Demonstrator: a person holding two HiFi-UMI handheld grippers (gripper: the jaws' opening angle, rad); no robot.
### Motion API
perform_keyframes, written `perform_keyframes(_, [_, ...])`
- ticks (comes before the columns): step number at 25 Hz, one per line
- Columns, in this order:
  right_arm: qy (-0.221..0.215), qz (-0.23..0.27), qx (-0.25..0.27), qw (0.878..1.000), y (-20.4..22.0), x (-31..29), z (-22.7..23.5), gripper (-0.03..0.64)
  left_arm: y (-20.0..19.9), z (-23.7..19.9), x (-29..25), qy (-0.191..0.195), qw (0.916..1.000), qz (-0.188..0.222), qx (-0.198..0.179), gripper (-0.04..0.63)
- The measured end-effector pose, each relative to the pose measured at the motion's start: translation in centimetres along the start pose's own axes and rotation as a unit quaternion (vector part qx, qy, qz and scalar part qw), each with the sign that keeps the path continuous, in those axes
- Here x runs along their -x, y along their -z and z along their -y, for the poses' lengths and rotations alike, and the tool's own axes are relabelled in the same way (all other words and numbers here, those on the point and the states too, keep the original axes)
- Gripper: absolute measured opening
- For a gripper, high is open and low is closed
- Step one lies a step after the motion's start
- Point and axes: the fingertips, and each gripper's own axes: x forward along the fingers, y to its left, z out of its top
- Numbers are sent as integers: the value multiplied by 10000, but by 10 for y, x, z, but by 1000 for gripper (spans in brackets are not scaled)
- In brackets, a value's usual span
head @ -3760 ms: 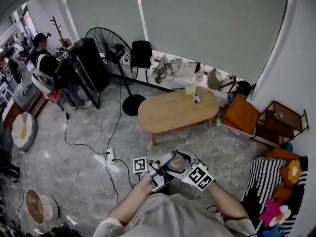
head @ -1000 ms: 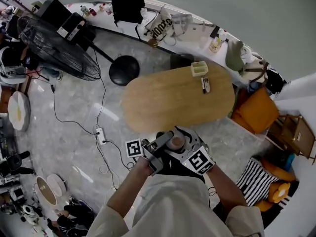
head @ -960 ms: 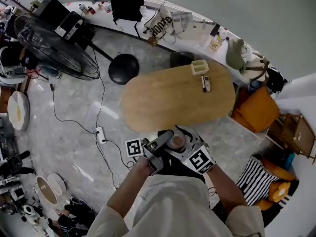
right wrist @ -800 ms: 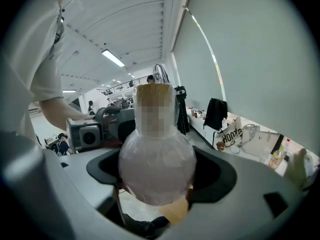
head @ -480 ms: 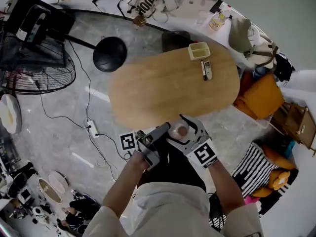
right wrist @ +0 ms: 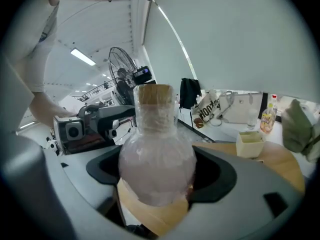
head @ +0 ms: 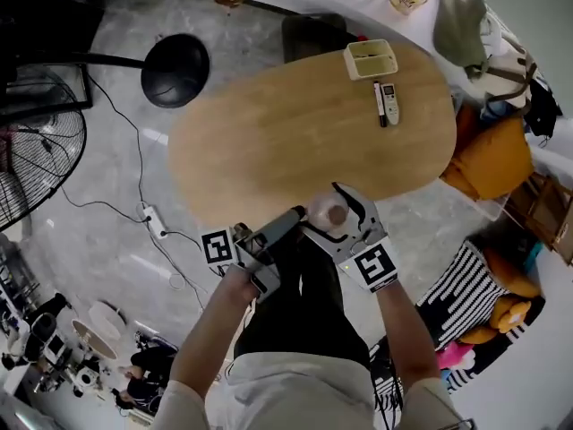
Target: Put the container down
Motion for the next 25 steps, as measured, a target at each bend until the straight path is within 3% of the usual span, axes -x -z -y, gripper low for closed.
perform_keyframes(12, [453, -382, -379, 9975, 144, -83, 72, 394, -53, -108, 24, -64, 9994, 344, 2, 324])
perform_keyframes(25, [1010, -819, -74, 9915, 219, -129, 121, 394, -75, -174, 37, -127, 9991, 408, -40, 324])
